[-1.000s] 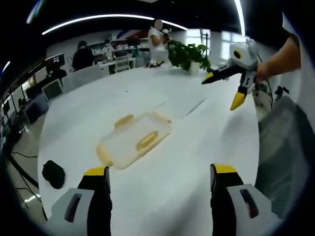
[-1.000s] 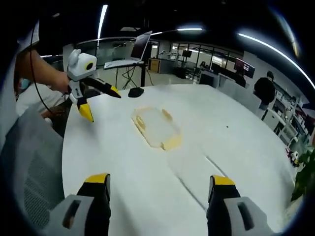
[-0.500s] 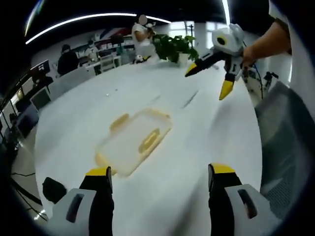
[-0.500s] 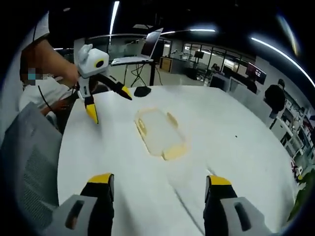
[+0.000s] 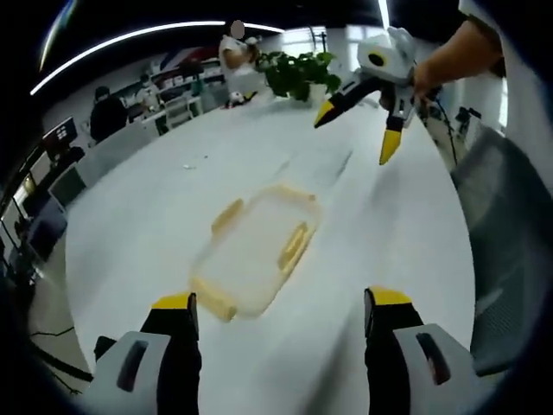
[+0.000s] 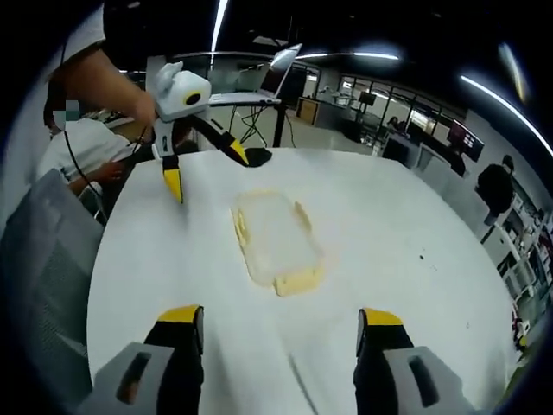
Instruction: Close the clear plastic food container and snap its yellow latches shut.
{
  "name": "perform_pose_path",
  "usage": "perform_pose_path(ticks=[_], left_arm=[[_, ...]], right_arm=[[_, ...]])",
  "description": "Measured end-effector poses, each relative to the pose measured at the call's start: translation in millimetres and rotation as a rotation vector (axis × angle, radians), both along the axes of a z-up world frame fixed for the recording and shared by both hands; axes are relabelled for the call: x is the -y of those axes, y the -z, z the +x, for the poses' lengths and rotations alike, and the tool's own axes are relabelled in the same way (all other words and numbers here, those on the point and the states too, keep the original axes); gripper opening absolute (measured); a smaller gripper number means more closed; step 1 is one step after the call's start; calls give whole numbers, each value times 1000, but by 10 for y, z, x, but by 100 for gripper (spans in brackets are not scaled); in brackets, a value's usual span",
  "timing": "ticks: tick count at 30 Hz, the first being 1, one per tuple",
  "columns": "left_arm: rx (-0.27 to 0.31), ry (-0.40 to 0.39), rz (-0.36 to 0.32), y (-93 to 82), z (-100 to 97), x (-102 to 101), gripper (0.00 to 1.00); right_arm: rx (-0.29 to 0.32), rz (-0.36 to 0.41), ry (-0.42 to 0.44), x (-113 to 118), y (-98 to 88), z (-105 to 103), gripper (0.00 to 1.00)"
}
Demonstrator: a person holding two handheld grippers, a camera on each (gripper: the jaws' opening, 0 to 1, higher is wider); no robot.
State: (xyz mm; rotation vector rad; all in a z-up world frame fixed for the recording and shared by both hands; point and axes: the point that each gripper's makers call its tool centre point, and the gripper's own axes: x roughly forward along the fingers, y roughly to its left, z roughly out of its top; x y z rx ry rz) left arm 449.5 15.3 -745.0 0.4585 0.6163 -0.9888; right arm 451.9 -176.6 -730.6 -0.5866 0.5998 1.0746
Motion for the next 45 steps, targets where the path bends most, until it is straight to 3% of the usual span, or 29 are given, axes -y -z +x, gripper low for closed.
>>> perform_pose_path(ticks=[16, 20, 27, 30, 37, 45], left_arm=[[0, 71, 75, 134, 155, -158, 77], [-7, 72, 79, 166, 191, -182, 77], [8, 103, 125, 203, 287, -281, 77], [39, 165, 192, 254, 324, -353, 77], [39, 209, 217, 273, 410, -343, 77], [56, 351, 287, 371, 382, -229, 77]], right_arm=[[14, -59, -108, -211, 65, 235, 71], [27, -115, -151, -210, 163, 275, 70], [7, -136, -179, -265, 238, 302, 71], [8, -152, -191, -301, 256, 341, 71], [-11, -181, -218, -351, 327, 376, 70], [-38, -251, -275, -349, 438, 325, 69]])
